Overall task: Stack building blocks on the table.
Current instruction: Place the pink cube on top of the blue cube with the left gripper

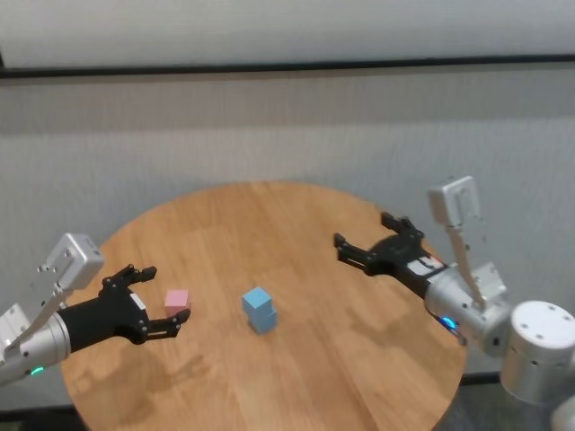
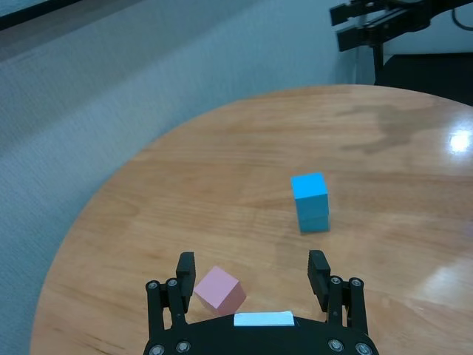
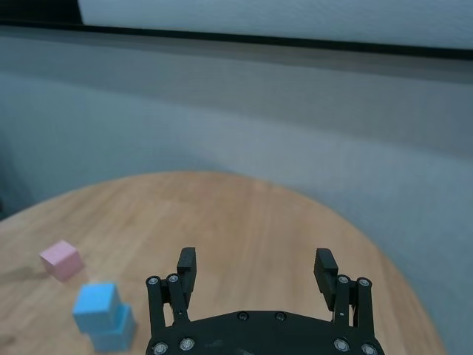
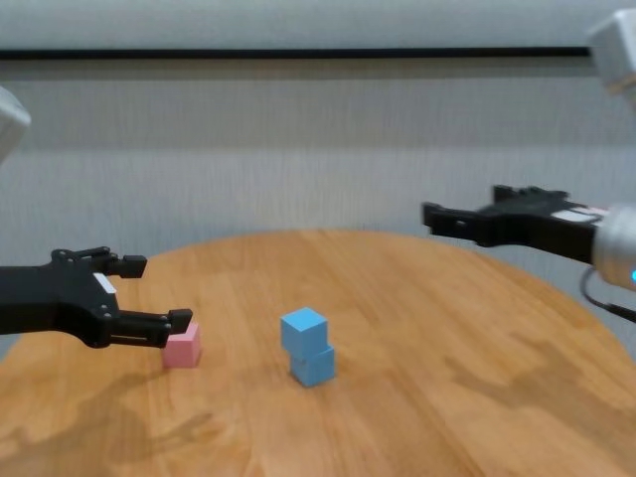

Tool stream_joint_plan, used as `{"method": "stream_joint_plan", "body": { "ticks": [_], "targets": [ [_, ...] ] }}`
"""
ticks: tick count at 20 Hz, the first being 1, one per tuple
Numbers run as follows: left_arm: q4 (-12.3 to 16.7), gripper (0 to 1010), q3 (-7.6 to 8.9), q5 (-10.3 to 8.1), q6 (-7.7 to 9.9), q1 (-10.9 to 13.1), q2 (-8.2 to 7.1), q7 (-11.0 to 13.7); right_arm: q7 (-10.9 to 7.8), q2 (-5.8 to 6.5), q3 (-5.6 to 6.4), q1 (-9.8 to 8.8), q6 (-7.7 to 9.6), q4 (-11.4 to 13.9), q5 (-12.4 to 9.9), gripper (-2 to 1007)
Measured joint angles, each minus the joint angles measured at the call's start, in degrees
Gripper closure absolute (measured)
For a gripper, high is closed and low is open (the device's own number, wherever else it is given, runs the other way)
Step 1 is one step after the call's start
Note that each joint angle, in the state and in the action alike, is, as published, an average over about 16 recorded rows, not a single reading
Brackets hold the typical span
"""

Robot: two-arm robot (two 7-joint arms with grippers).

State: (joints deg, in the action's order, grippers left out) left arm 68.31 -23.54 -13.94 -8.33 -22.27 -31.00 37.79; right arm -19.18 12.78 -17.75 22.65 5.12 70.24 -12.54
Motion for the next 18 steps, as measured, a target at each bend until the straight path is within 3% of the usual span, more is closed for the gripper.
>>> {"method": "stream_joint_plan", "body": {
  "ticks": [8,18],
  "targets": [
    [0.0,10,0.0,0.0,0.0,0.0,0.0,0.0,1.83,2.54,2.82,-2.87,1.26,2.4,-1.2,0],
    [-1.8,10,-0.62,-0.01,0.04,-1.3,0.64,0.6,2.9,3.23,3.61,-3.67,2.23,2.6,-0.9,0]
  ]
}}
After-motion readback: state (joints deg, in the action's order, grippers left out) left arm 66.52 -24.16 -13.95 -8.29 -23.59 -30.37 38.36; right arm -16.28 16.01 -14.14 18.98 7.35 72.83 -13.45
